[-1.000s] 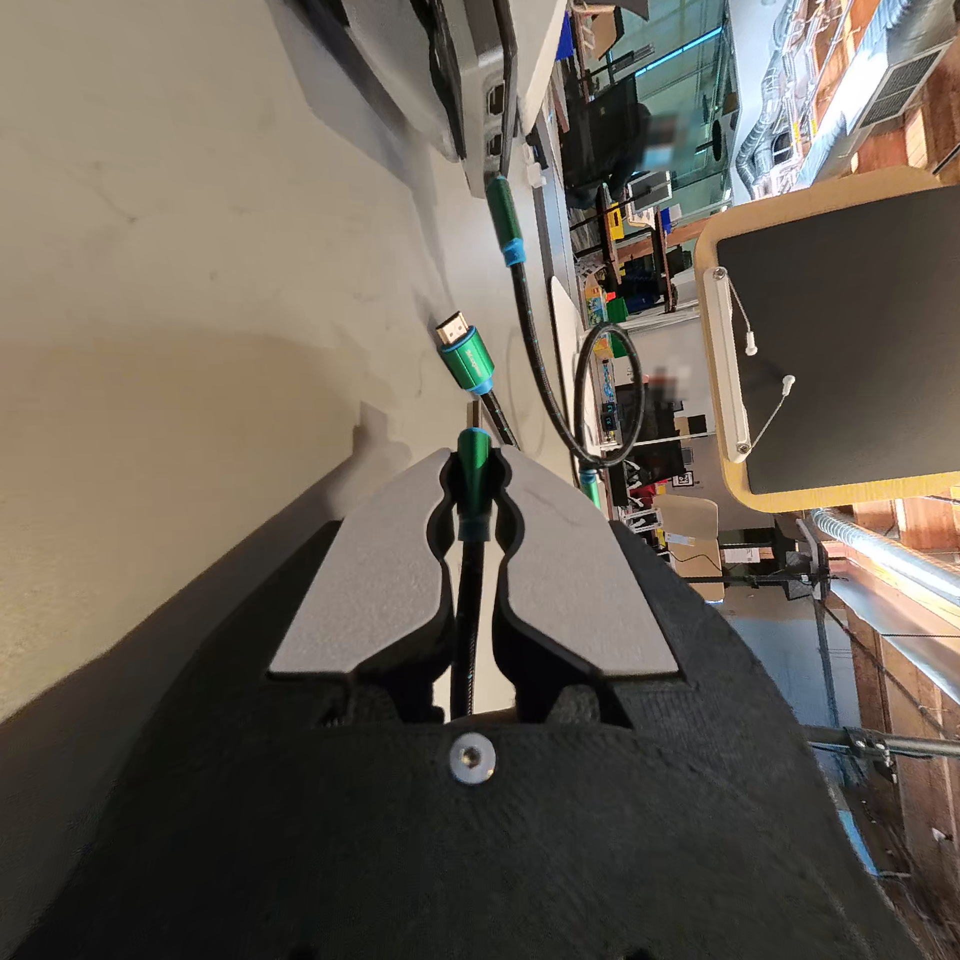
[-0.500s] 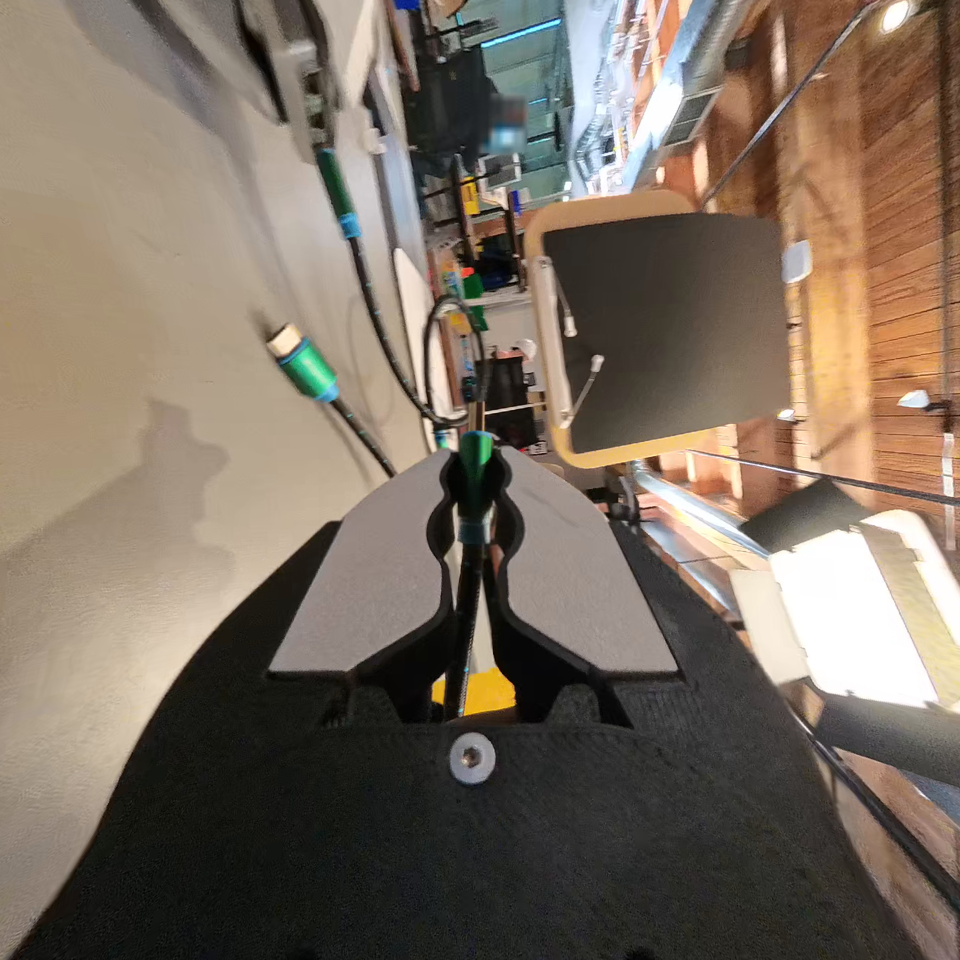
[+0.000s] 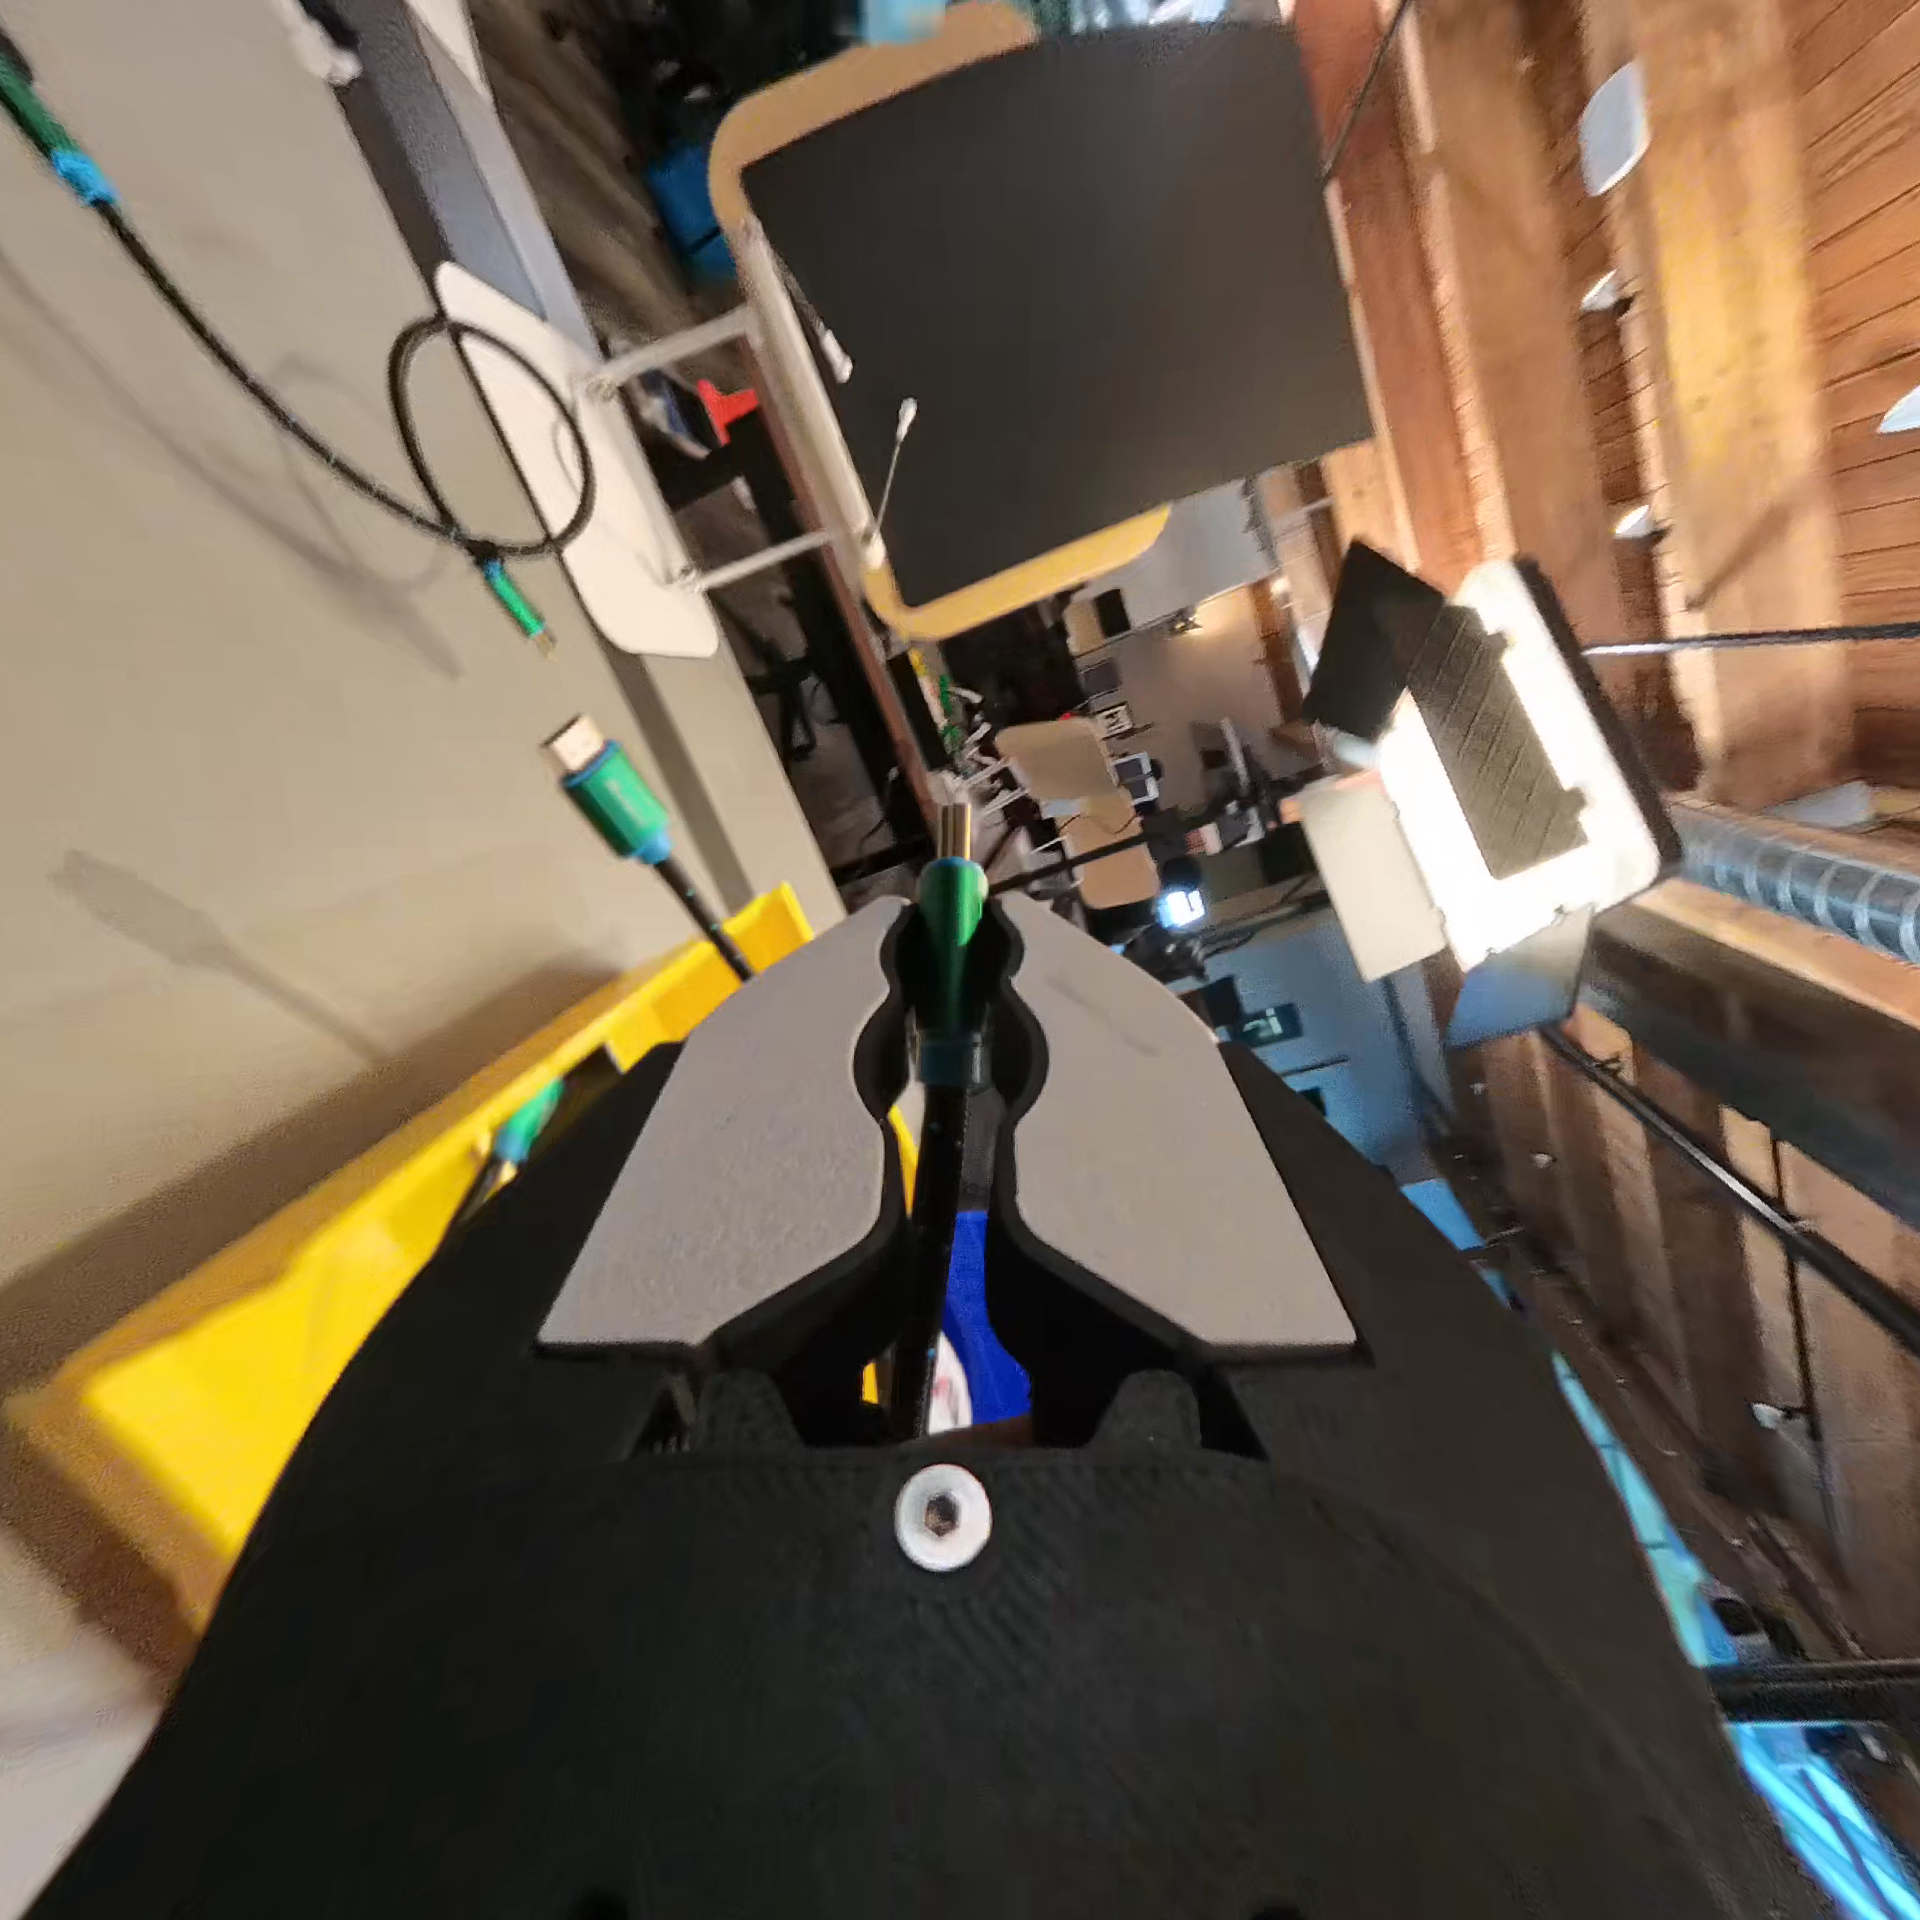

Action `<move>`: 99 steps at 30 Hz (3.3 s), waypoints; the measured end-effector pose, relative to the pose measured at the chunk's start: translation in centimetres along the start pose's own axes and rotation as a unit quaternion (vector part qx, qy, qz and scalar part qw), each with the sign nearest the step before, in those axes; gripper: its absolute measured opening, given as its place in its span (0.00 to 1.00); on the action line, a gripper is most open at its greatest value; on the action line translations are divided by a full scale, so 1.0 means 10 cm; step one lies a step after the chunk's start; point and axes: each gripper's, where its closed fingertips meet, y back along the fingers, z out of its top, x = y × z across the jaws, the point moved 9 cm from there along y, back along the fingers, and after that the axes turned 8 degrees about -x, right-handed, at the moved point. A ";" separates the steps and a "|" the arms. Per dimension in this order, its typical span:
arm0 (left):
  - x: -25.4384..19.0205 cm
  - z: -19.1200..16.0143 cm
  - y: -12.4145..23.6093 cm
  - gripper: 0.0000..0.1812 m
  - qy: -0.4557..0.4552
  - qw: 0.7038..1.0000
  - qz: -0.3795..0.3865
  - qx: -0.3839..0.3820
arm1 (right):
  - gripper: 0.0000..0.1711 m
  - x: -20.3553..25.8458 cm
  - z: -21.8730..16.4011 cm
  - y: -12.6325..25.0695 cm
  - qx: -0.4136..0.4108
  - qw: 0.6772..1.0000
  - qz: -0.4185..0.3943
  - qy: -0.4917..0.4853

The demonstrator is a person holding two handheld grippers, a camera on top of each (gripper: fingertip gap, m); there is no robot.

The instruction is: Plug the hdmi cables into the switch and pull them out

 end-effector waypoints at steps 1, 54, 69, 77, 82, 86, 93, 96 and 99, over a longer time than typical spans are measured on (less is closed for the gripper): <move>0.00 0.00 -0.02 0.14 0.000 1.000 0.000 -0.001 | 0.07 -0.04 -0.12 0.10 0.007 1.000 0.009 -0.008; -0.14 0.24 0.13 0.14 -0.082 0.992 -0.031 -0.088 | 0.12 1.90 0.53 -1.40 0.101 0.989 0.107 0.012; -0.13 0.24 0.12 0.14 -0.063 0.993 -0.038 -0.092 | 0.06 1.57 -0.20 -0.71 0.358 0.932 0.053 -0.024; -0.13 0.25 0.12 0.14 -0.072 0.993 -0.029 -0.091 | 0.12 1.76 0.00 -0.76 0.253 0.964 0.075 -0.040; -0.14 0.27 0.13 0.14 -0.086 0.992 -0.023 -0.093 | 0.17 2.16 0.64 -1.19 0.048 0.987 0.150 0.017; -0.15 0.28 0.18 0.14 -0.093 0.990 -0.023 -0.100 | 0.25 2.37 0.87 -1.52 -0.007 0.980 0.183 0.078; -0.13 0.32 0.24 0.14 -0.097 0.984 -0.014 -0.146 | 0.23 2.53 0.99 -1.75 -0.043 0.977 0.197 0.071; -0.14 0.36 0.24 0.14 -0.096 0.982 -0.015 -0.164 | 0.10 2.57 1.00 -1.72 -0.062 0.979 0.171 0.091; -0.16 0.36 0.22 0.13 -0.080 0.982 -0.041 -0.163 | 0.07 2.59 0.95 -1.70 -0.070 0.978 0.173 0.090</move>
